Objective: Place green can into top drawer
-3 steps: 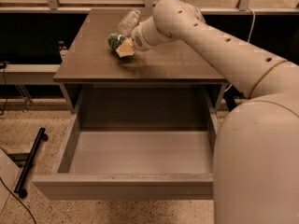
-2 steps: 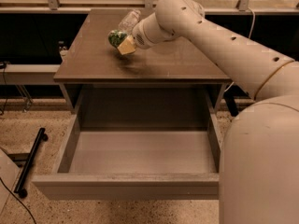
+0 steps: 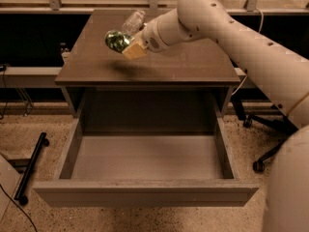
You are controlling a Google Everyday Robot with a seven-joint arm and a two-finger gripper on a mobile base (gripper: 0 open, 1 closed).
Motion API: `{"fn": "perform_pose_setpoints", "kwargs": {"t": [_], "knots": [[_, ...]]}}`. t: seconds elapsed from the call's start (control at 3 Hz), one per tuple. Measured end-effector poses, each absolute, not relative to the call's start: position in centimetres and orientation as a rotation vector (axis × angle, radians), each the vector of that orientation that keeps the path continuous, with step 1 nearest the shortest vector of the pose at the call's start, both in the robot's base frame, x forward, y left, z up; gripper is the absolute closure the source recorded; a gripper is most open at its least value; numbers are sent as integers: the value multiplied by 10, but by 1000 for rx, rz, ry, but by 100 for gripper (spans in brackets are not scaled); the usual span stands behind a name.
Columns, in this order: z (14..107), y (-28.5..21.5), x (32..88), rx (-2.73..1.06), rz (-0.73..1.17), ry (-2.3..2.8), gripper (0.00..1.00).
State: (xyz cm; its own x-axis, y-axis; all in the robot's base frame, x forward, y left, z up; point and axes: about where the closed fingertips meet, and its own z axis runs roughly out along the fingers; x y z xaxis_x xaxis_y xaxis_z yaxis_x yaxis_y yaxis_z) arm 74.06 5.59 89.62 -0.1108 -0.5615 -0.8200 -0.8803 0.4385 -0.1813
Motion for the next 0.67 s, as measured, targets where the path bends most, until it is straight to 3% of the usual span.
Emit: {"fn": "perform_pose_setpoints", "kwargs": {"t": [0.67], "knots": [[888, 6, 632, -1397, 562, 1672, 100]]}}
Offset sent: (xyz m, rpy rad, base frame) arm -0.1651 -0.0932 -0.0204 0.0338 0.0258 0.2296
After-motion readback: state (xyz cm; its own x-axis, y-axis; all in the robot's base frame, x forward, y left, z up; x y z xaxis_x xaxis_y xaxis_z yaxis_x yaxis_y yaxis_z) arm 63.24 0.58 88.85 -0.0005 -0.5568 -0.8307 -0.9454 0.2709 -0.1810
